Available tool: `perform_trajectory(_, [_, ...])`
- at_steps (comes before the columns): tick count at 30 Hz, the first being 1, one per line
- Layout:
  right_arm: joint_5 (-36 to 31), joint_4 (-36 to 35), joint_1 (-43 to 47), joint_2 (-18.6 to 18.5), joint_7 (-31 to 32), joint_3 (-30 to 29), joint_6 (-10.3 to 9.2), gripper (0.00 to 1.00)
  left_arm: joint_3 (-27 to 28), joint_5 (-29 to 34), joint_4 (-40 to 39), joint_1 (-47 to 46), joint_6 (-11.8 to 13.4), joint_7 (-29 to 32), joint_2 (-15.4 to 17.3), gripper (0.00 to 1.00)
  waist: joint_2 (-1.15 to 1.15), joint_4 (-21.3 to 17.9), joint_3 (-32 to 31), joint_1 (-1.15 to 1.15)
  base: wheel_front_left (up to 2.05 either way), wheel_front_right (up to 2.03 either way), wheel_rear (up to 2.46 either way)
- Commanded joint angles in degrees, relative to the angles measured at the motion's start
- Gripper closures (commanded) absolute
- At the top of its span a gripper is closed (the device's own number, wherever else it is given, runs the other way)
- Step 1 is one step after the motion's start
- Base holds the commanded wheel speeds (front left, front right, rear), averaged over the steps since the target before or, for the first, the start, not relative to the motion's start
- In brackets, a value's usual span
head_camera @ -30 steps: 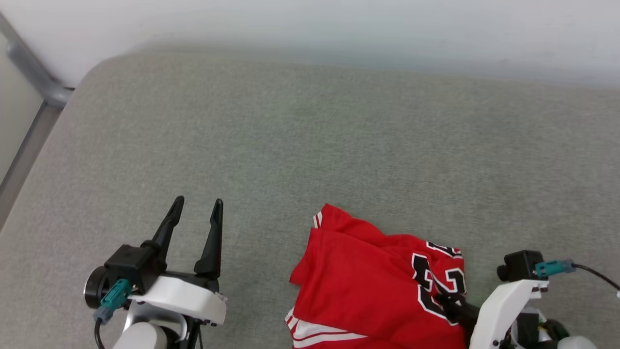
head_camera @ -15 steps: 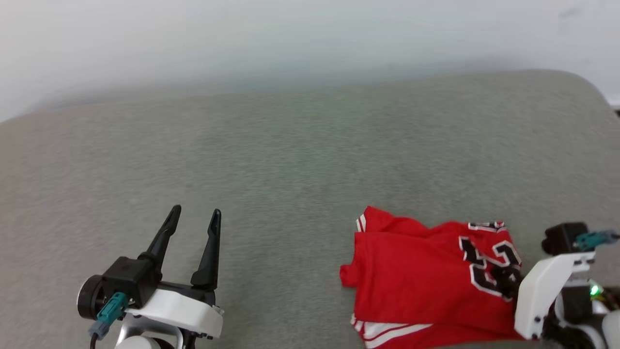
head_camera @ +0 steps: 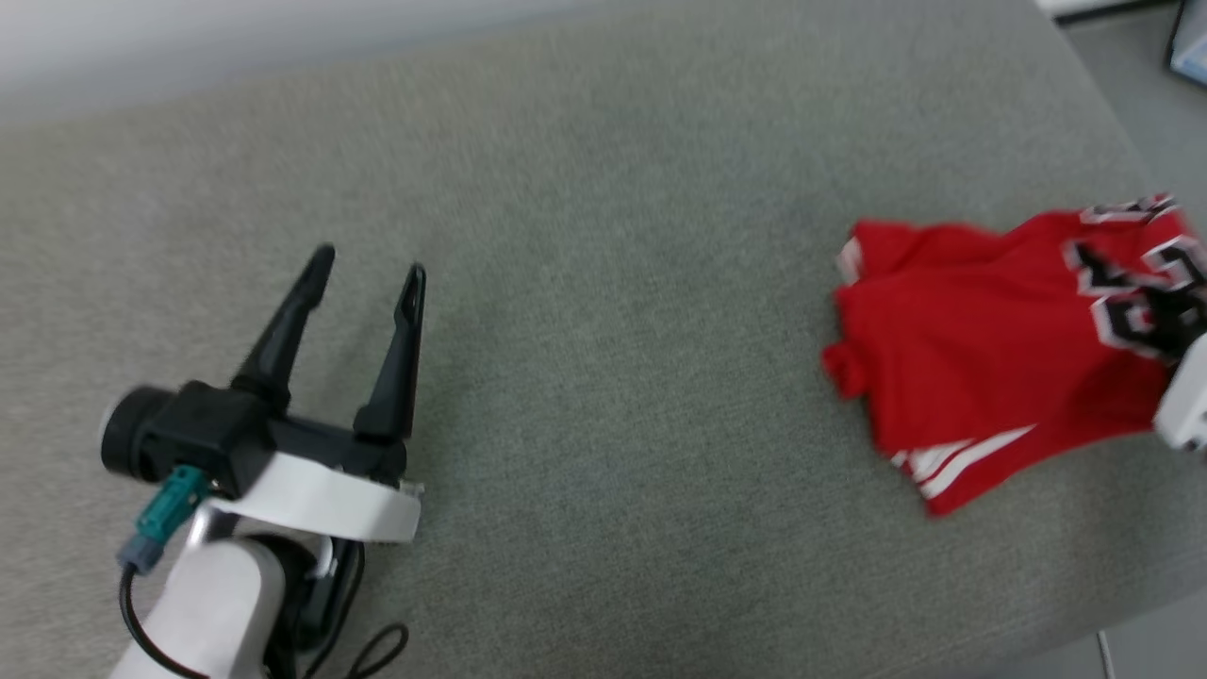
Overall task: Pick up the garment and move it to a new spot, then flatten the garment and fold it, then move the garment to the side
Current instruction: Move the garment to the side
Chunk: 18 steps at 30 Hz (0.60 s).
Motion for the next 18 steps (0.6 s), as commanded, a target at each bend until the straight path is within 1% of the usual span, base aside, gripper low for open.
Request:
perform_trajectory(1, [-0.21, 0.58, -1.78, -0.33, -0.56, -0.98, -0.04, 1.0, 0.19, 0.45, -0.43, -1.39, -0.24, 0.04, 0.38, 0.0, 0.0, -0.98, 5.39, 0.0, 0.0, 0.0, 0.0])
perform_trajectory(8, [-5.01, 3.81, -8.66, -4.89, -3.56, -9.91, -0.05, 1.0, -0.31, 1.89, -3.15, -7.97, -1.73, 1.4, 1.84, 0.0, 0.0, 1.48, 13.47, 0.0, 0.0, 0.0, 0.0])
perform_trajectory(12, [-6.48, 6.57, -10.33, -5.22, -4.18, -12.76, -0.06, 1.0, -0.51, 2.59, -4.3, -10.14, -2.05, 1.7, 2.27, 0.0, 0.0, 2.24, 16.22, 0.0, 0.0, 0.0, 0.0])
perform_trajectory(16, [-8.32, 9.37, -11.52, -4.05, -8.04, -14.31, -0.05, 1.0, -1.09, 2.5, -3.81, -11.18, -2.5, 1.51, 2.01, 0.0, 0.0, 3.0, 17.52, 0.0, 0.0, 0.0, 0.0])
perform_trajectory(17, [-9.18, 10.17, -11.7, -3.89, -9.13, -14.97, -0.05, 0.73, -1.26, 2.46, -3.61, -11.42, -2.49, 1.39, 1.85, 0.0, 0.0, 3.16, 17.61, 0.0, 0.0, 0.0, 0.0])
perform_trajectory(18, [-10.0, 10.97, -11.8, -3.74, -10.06, -15.67, -0.05, 0.2, -1.42, 2.44, -3.34, -11.68, -2.62, 1.22, 1.65, 0.0, 0.0, 3.39, 17.58, 0.0, 0.0, 0.0, 0.0])
